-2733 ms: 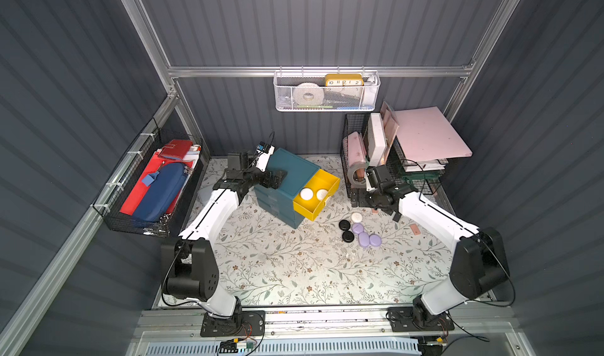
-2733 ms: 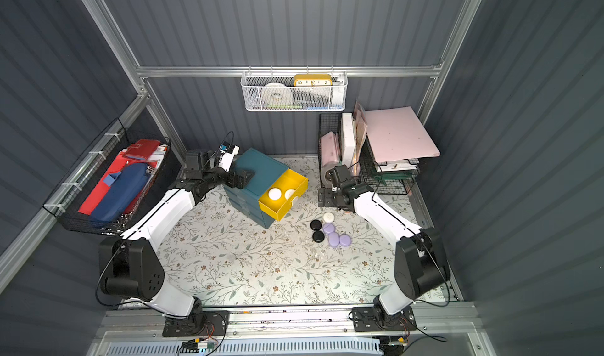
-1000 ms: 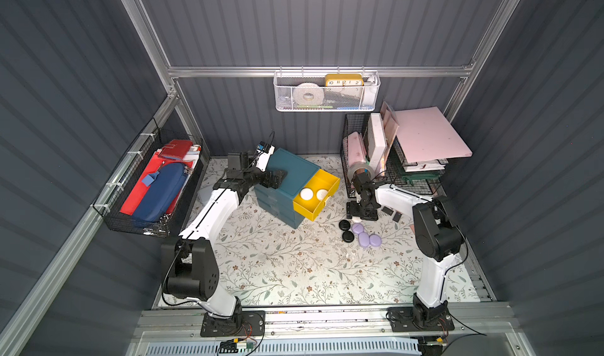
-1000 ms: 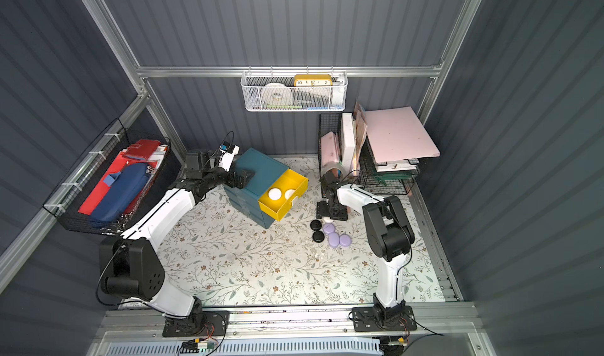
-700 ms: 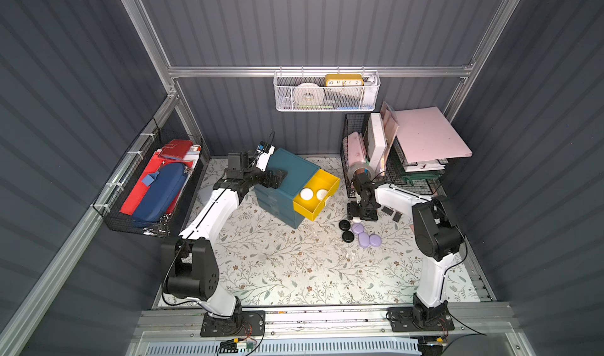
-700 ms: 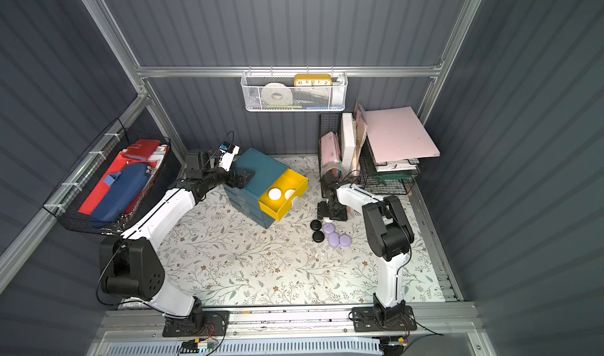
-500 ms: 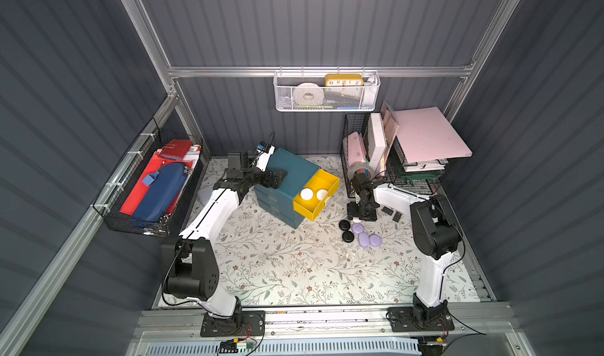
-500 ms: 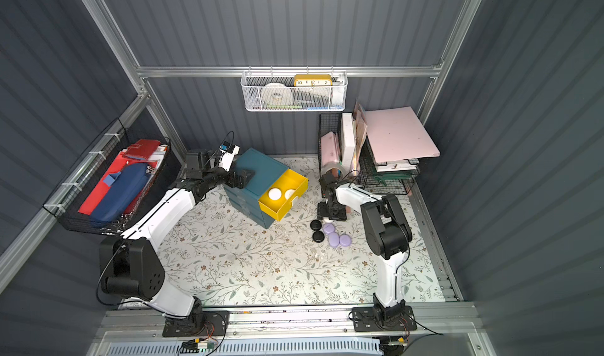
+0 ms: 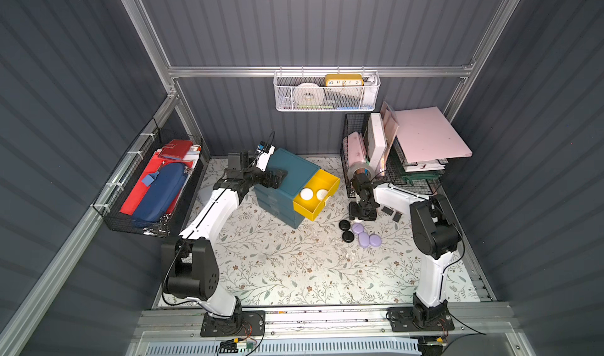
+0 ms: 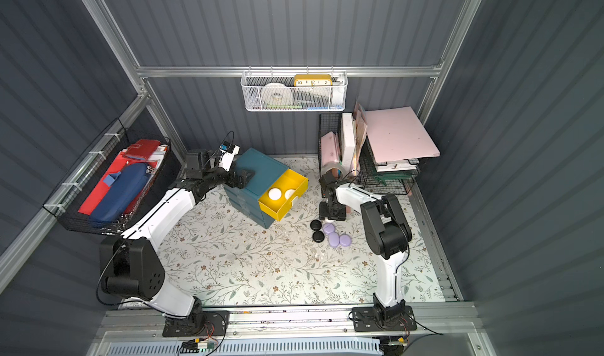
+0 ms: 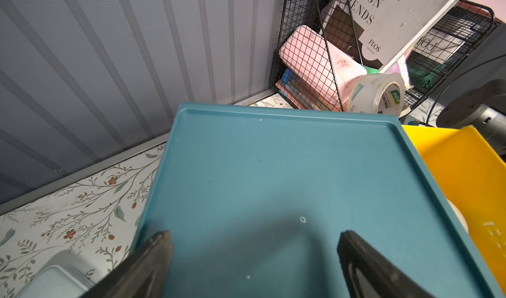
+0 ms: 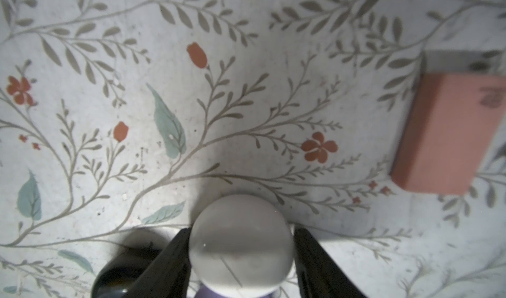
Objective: Put the bluetooth earphones in the drawer according to color
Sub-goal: Pick up the Bluetooth earphone from the center of the board.
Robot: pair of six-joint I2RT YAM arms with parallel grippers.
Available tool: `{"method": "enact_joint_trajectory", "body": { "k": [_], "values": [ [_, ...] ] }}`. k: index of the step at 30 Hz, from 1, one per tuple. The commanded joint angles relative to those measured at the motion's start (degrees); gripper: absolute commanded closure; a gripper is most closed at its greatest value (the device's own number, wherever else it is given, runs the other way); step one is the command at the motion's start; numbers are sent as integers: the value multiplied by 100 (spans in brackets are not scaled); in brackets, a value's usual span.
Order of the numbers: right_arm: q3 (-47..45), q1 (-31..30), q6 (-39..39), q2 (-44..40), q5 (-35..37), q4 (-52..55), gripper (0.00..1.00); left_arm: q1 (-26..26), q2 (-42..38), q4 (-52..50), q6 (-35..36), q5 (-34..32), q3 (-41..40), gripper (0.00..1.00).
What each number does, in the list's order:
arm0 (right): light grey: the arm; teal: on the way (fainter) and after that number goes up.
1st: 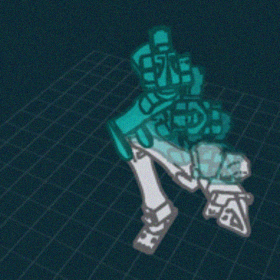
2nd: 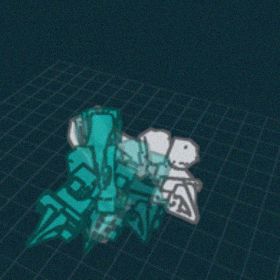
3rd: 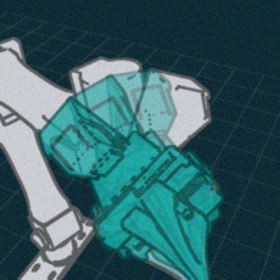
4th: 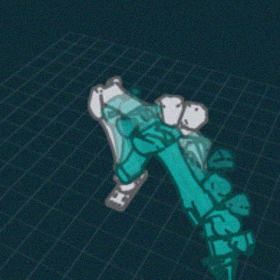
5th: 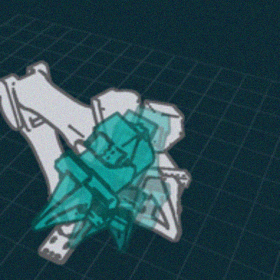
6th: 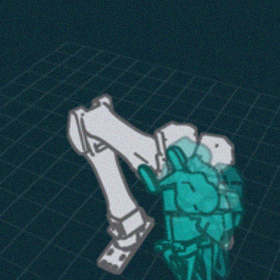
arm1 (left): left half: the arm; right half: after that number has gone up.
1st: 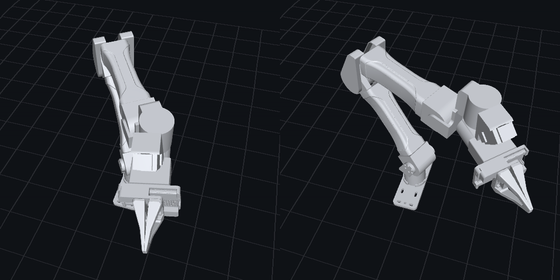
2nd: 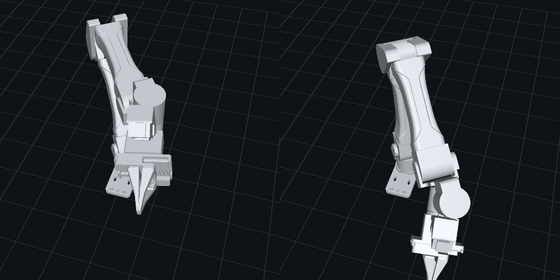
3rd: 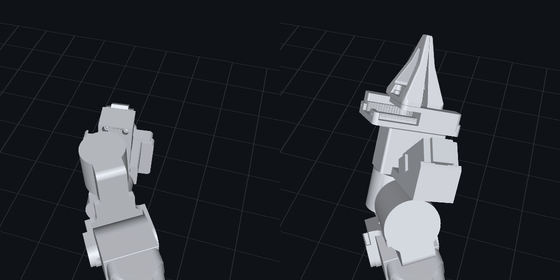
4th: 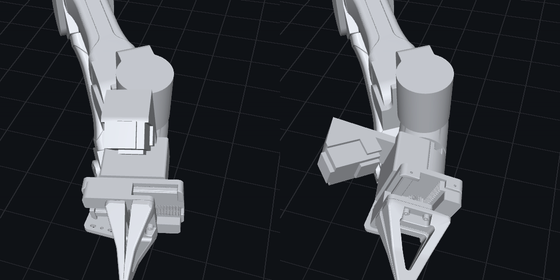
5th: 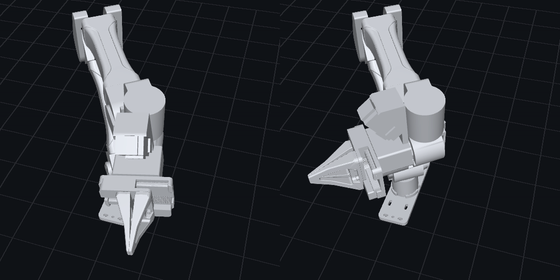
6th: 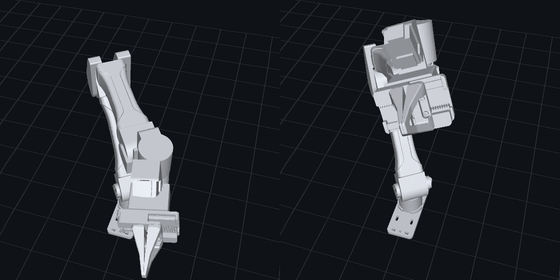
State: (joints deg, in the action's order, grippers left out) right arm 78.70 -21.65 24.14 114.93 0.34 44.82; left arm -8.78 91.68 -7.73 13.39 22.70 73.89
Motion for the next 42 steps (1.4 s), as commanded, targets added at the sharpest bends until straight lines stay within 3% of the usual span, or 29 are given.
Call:
{"method": "enact_joint_trajectory", "body": {
  "k": [1, 6, 11, 21, 28, 35, 42],
  "values": [
    [44, -23, -43, 189, -70, -90, 45, 12, 377, -915, -267, -97, -160, 1],
    [11, -24, -42, 89, 1, -109, 66, 7, 385, -915, -269, -94, -164, 1],
    [-95, -23, -34, -79, 177, -162, 100, 10, 399, -915, -266, -96, -156, 1],
    [-258, -24, -86, -1271, 597, -584, 100, 15, 417, -906, -249, -108, -171, 1],
    [-696, -50, -468, -2606, 560, -1646, 100, 8, 404, -915, -251, -112, -167, 1],
    [-1006, -225, -1076, -3466, 93, -2636, 100, 8, 457, -932, -299, -109, -138, 1],
    [-781, -273, -863, -3513, -954, -3143, 100, 8, 373, -917, -310, -115, -133, 0]
  ]
}}
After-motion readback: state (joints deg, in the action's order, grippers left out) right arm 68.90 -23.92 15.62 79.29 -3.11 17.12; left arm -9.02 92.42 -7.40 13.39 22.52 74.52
